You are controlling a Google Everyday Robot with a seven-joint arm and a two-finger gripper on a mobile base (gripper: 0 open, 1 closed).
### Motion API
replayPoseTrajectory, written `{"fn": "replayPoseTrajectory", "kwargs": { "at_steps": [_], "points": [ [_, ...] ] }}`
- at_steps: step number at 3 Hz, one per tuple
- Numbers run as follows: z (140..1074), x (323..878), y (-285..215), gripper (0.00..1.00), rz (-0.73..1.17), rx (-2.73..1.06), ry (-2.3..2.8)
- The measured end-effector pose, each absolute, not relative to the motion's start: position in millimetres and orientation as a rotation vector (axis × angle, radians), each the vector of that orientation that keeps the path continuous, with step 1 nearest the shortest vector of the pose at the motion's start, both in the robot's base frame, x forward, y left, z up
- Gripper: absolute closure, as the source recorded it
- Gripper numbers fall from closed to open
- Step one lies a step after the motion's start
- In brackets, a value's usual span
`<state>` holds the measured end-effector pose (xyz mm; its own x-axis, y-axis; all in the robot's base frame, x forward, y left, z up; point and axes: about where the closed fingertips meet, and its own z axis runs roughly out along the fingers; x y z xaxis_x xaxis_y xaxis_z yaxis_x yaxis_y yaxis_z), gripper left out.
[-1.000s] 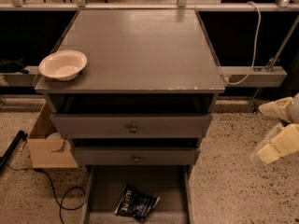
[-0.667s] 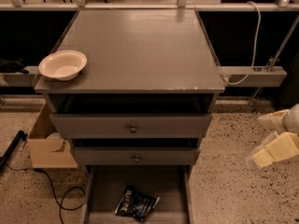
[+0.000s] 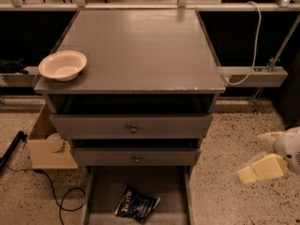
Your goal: Pick blue chip bag from bottom drawer and place on counter
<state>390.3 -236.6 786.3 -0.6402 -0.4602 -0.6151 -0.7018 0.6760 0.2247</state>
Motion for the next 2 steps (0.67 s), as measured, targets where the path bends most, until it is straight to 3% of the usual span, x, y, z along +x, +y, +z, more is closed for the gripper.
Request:
{"fn": "replayPoseTrajectory", "kwargs": {
  "at_steps": [2],
  "points": [
    [751,381,-213,0.0,0.485,-1.081,2.449]
  ]
}}
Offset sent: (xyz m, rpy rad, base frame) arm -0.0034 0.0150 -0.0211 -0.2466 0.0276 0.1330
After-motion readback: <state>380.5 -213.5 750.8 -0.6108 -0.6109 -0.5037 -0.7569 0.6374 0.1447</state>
